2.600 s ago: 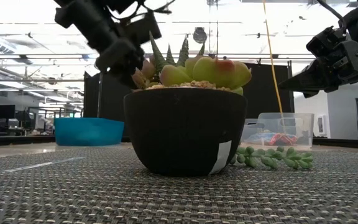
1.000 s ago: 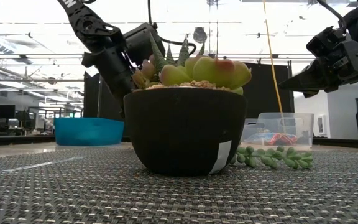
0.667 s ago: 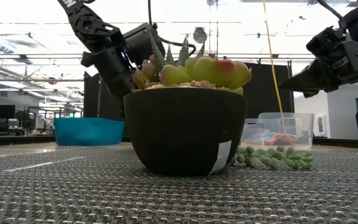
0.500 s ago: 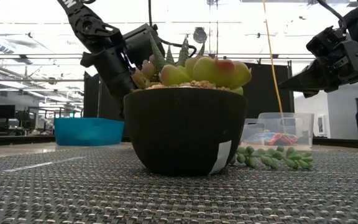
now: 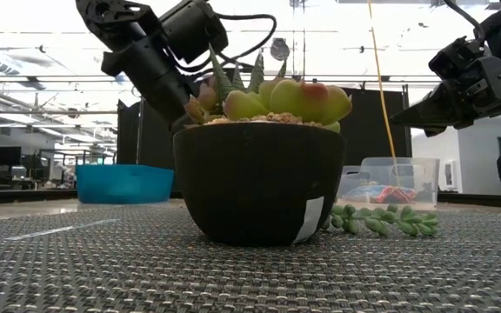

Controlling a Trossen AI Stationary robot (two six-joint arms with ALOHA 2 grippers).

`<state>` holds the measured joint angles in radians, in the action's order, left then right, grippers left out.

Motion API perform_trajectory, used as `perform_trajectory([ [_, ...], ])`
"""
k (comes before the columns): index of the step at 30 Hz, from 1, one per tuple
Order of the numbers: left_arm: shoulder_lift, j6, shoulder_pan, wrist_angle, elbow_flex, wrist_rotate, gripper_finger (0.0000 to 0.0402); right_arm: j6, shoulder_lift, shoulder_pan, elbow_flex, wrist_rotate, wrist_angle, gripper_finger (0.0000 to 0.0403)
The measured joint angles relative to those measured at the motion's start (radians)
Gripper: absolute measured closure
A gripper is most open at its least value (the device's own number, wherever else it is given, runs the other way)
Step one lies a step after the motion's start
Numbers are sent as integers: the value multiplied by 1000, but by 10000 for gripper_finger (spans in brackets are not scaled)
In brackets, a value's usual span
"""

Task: Pick and place Granola Bars by type
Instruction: Put the yellow granola bar into the left transparent bin

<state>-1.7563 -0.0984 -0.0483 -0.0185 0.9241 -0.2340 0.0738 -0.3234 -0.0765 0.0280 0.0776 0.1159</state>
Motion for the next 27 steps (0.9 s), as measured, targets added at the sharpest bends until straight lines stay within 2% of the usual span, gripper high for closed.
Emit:
perform_trajectory([
  [4, 1, -66, 7, -16, 0, 19, 365, 0, 0, 0, 0, 0, -1, 399],
  [11, 2, -107, 12, -38, 0, -51, 277, 0, 0, 0, 0, 0, -1, 399],
  [16, -9, -121, 35, -55, 0, -59, 230, 0, -1, 0, 0, 0, -1, 399],
  [22, -9, -152, 70, -56, 0, -15, 214, 0, -1, 0, 0, 0, -1, 399],
  [27, -15, -148, 87, -30, 1, 107, 215, 0, 0, 0, 0, 0, -1, 399],
])
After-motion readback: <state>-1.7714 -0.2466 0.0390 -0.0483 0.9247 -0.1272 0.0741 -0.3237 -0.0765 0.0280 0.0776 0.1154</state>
